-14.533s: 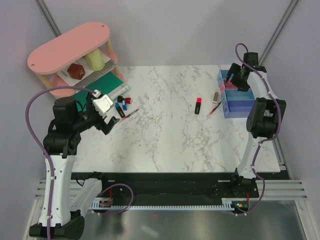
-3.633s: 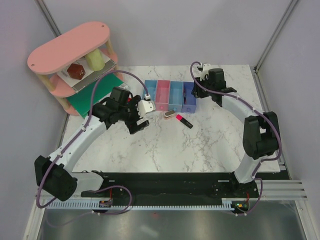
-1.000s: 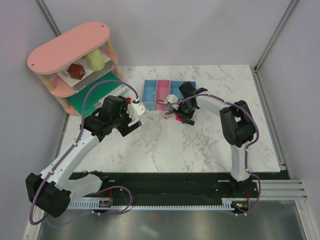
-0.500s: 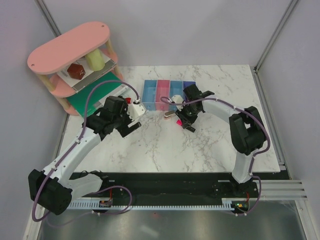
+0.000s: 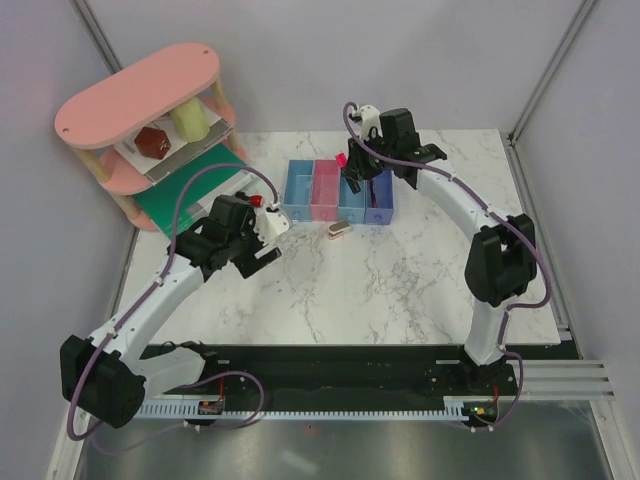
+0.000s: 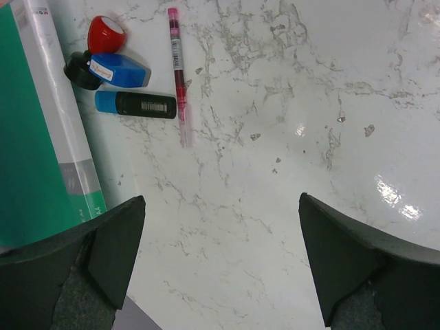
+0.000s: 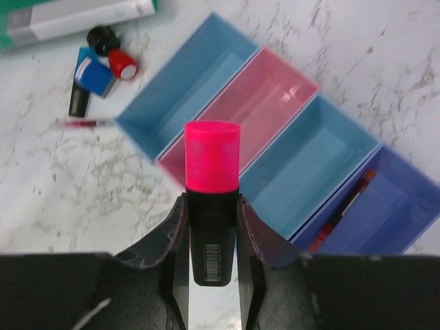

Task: Sort the stationery into containers
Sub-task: Place the pen in the storage box.

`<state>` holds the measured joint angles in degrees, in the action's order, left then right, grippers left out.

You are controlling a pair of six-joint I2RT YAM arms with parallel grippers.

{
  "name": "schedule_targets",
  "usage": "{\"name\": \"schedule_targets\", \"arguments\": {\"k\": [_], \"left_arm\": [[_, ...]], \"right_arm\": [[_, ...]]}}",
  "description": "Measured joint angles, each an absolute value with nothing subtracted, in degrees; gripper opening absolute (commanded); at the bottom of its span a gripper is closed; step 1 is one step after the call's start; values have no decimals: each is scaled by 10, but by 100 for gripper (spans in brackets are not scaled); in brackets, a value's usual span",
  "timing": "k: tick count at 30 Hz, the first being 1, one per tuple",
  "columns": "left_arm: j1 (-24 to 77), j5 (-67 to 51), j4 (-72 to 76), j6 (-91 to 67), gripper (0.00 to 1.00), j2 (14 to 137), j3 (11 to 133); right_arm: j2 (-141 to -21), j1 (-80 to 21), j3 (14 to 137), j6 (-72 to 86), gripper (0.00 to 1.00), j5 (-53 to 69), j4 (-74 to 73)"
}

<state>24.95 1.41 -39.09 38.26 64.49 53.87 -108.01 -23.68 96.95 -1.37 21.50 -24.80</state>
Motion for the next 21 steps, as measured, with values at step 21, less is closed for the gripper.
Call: {"name": "schedule_targets", "arguments": {"k": [21], "left_arm": [[119, 22, -373, 337, 99, 829, 632]], "right_arm": [[-1275, -230, 1089, 63, 0, 164, -132]]}}
